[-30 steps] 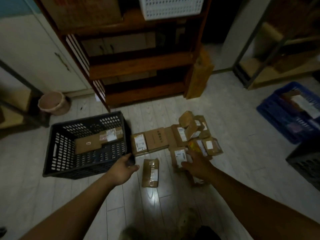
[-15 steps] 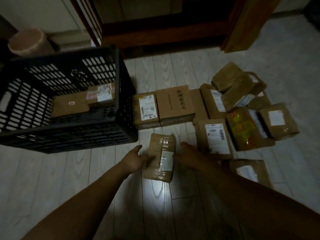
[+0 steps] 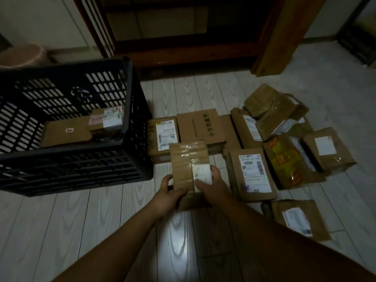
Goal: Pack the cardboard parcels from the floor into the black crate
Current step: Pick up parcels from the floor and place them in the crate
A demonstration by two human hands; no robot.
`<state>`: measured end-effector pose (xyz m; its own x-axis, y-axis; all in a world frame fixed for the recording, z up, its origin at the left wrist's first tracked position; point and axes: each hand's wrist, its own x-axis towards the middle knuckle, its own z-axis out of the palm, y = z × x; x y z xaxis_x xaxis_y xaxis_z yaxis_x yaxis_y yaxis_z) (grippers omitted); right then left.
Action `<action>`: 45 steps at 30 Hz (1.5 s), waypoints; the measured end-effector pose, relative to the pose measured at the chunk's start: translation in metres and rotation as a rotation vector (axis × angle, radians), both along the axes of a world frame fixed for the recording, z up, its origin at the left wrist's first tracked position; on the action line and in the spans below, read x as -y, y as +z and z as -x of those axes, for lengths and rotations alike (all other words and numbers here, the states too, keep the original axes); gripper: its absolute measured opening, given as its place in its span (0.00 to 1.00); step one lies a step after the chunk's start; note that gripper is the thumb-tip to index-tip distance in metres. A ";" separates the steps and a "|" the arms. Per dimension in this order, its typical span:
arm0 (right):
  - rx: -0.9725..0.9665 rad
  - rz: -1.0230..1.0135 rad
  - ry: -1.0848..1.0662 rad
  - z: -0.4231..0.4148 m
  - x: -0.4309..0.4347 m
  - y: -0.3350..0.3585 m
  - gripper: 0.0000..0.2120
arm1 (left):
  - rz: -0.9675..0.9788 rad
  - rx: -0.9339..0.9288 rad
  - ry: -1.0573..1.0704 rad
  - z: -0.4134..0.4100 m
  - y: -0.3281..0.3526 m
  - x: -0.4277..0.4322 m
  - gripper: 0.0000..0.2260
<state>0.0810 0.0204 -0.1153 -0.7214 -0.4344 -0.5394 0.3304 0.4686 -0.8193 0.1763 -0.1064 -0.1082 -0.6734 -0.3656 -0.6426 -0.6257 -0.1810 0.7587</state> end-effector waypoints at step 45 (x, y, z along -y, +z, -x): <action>-0.320 0.414 -0.159 0.013 0.052 0.364 0.22 | 0.194 -0.422 0.332 -0.016 0.385 0.094 0.22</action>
